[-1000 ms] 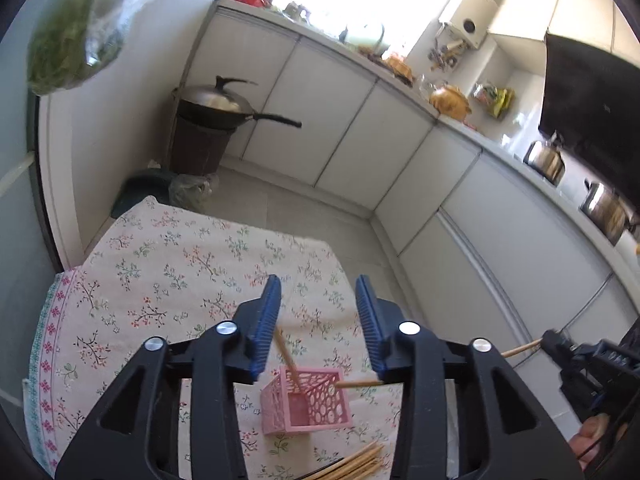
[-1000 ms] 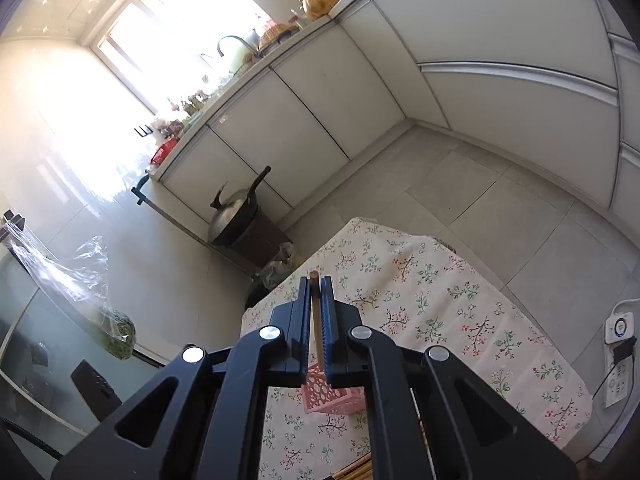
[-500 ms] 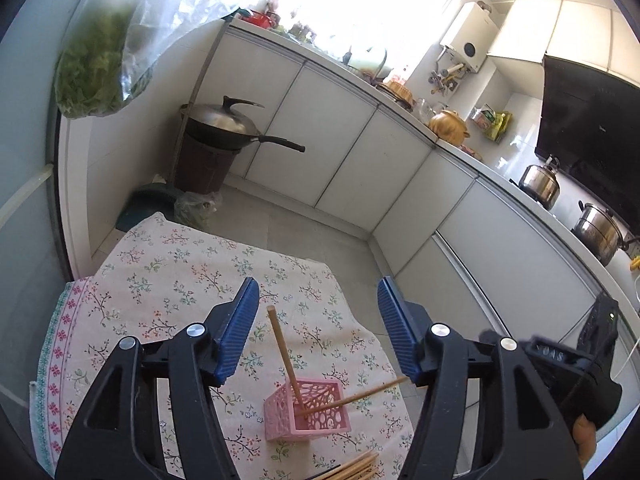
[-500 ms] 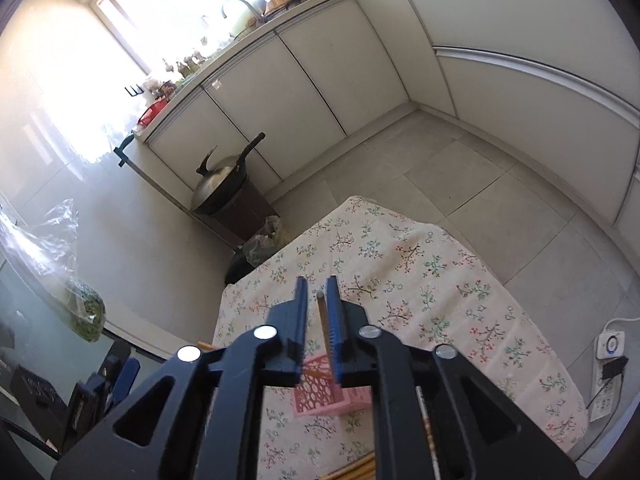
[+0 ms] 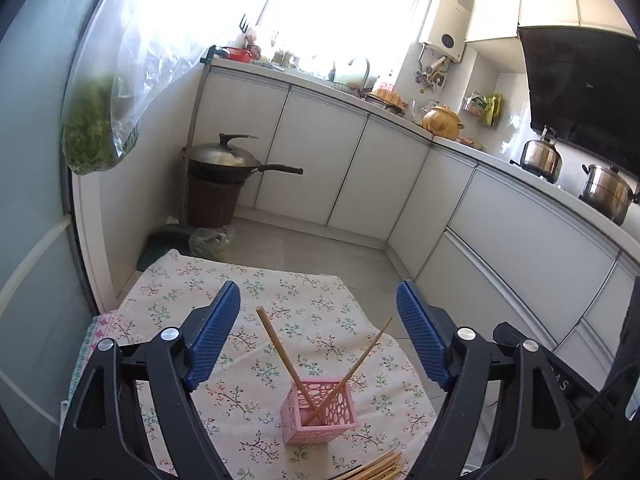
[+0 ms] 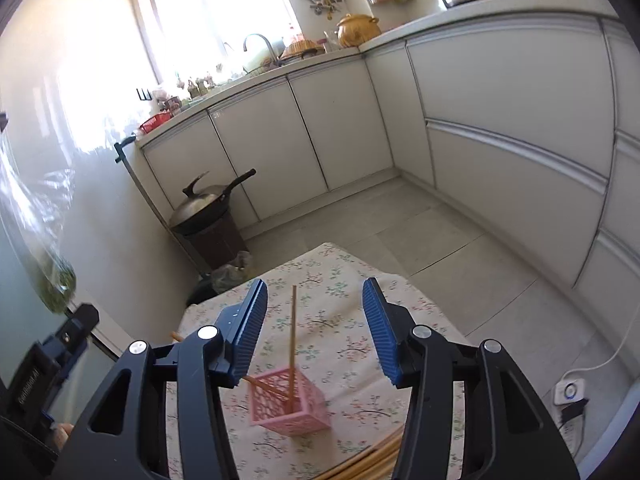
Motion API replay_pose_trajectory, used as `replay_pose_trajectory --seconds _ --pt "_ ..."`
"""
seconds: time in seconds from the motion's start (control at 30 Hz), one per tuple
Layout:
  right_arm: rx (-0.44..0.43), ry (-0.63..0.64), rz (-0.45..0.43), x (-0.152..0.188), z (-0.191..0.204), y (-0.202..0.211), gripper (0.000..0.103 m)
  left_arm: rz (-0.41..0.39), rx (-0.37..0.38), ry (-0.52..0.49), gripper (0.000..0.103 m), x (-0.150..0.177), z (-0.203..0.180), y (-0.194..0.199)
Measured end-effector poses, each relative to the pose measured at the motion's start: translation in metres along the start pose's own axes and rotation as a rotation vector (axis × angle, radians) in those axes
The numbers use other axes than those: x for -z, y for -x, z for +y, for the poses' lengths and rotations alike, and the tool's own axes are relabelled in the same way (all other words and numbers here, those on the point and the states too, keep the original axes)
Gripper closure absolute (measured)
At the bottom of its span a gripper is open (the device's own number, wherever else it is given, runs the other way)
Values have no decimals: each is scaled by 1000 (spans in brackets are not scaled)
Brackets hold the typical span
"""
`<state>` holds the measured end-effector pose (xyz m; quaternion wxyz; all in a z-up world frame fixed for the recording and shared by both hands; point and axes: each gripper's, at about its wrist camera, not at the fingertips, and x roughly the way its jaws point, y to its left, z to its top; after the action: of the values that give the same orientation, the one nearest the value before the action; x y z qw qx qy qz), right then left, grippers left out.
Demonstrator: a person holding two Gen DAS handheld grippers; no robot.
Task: Organize utensils
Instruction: 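Move both open tools back toward the chopstick bundle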
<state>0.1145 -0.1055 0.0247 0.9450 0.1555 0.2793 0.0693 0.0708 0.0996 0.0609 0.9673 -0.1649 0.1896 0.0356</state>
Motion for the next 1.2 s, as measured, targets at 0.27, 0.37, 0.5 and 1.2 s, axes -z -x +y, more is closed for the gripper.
replay_pose_trajectory --seconds 0.27,0.37,0.5,1.2 --pt "37 43 -33 13 -4 20 36 -1 -28 -70 13 14 -18 8" --pt "44 46 -33 15 -7 25 34 -8 -30 -82 10 17 -22 12" --pt "59 46 -38 18 -11 30 32 -14 -34 -96 8 21 -26 14" --pt "216 -91 53 58 -99 57 7 257 32 -285 7 73 -53 -18"
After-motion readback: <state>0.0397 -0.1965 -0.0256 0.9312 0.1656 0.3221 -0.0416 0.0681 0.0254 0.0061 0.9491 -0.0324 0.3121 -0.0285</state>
